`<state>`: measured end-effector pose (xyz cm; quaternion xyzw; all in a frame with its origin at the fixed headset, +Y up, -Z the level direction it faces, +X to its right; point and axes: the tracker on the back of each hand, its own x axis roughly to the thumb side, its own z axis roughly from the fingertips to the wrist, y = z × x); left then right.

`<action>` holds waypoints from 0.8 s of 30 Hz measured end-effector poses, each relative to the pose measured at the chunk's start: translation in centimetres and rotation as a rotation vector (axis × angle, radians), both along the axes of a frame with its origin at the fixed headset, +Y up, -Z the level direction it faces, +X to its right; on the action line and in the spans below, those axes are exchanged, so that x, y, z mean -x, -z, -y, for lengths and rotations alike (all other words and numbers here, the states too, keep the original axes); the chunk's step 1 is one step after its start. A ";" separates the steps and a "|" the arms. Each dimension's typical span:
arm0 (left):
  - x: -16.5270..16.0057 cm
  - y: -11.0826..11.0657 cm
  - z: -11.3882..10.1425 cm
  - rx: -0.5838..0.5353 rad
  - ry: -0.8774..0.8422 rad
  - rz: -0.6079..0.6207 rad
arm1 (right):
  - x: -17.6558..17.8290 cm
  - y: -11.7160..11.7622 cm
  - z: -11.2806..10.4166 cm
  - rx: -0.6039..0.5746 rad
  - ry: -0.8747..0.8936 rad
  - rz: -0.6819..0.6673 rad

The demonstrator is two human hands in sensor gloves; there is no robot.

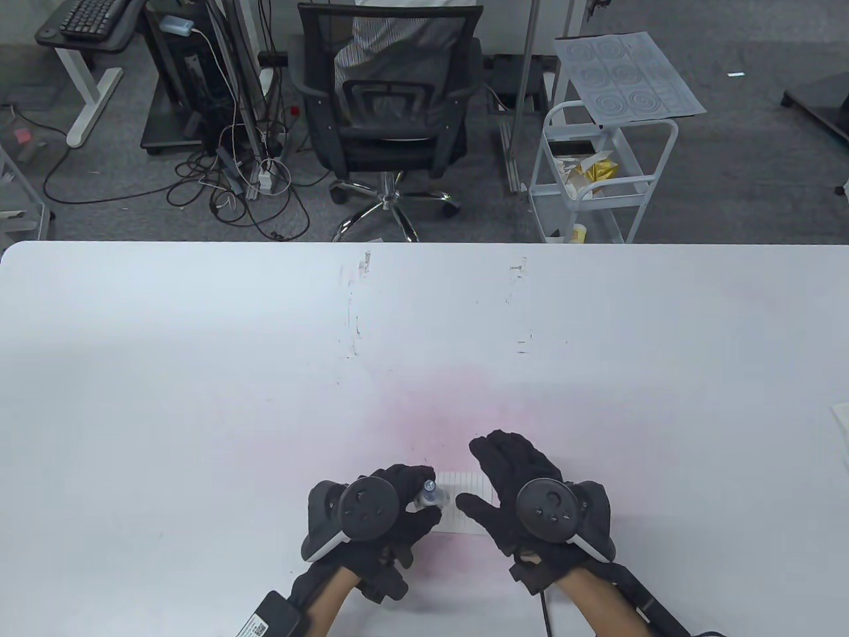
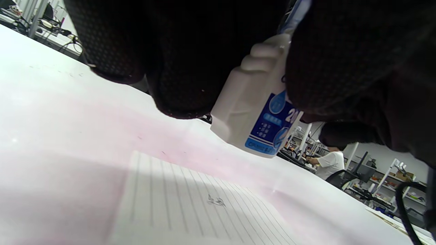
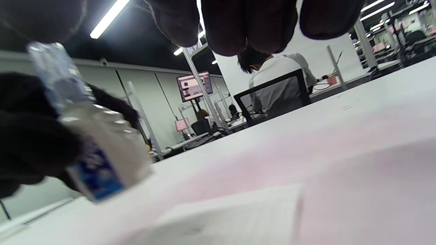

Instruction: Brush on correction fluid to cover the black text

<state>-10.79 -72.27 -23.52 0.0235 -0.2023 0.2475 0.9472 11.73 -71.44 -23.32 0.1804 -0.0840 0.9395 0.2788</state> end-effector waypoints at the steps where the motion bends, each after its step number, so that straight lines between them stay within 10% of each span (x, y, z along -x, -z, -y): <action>1: -0.2 0.0 0.0 0.000 0.003 0.005 | 0.2 -0.1 -0.1 -0.003 0.019 -0.010; 24: -1.7 -0.3 0.6 0.017 -0.006 0.066 | 2.3 -1.2 -0.3 -0.119 0.067 -0.012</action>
